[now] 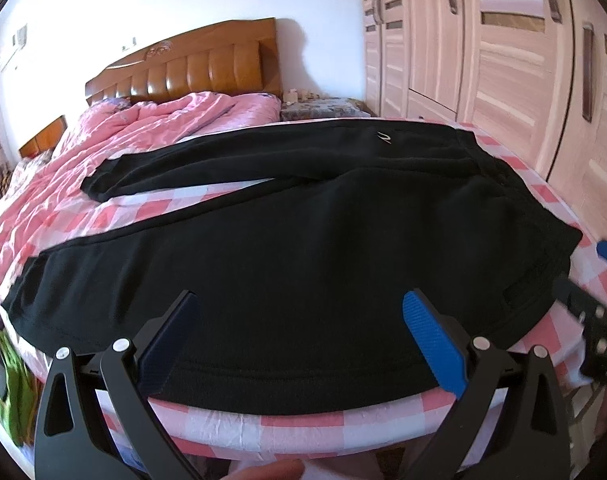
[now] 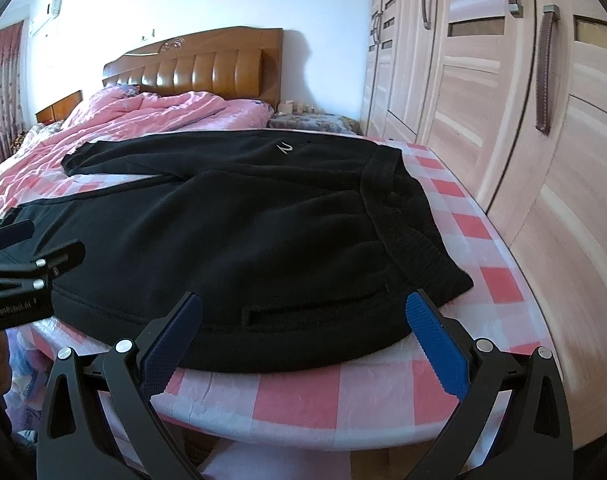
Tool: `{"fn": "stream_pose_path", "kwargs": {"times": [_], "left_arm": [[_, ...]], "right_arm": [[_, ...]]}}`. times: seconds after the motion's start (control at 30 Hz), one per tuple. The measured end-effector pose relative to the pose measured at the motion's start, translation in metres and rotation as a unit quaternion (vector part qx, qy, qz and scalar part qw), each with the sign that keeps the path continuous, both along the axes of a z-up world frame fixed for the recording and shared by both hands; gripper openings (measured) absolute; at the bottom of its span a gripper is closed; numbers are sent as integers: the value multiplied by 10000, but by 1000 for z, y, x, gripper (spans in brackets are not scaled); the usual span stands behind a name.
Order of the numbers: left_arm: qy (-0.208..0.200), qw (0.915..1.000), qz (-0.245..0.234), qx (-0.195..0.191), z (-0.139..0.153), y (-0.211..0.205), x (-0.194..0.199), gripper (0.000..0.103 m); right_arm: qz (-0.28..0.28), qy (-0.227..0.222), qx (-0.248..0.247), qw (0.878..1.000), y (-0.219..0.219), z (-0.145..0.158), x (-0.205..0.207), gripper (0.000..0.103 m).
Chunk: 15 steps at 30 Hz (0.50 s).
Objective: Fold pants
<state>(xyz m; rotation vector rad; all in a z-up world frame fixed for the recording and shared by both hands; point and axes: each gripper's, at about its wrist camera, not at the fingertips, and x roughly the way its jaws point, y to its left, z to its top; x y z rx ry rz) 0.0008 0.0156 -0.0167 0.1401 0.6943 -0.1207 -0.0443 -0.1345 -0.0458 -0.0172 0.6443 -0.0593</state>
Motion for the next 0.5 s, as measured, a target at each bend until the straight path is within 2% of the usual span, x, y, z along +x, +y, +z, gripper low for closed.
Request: {"fn": "stream_pose_path", "kwargs": {"times": [0.1, 0.23, 0.37, 0.43, 0.5], "left_arm": [[143, 9995, -233, 175, 3, -3, 9, 101], [15, 9992, -263, 286, 20, 2, 35, 101], [635, 9963, -559, -150, 32, 12, 99, 101], [798, 9944, -656, -236, 36, 13, 137, 101], [910, 9933, -654, -265, 36, 11, 175, 101]], "right_arm": [[161, -69, 60, 9998, -10, 8, 13, 99], [201, -96, 118, 9997, -31, 25, 46, 99], [326, 98, 201, 9992, -66, 40, 119, 99], [800, 257, 409, 9956, -82, 43, 161, 99], [1033, 478, 476, 9924, -94, 42, 201, 99]]}}
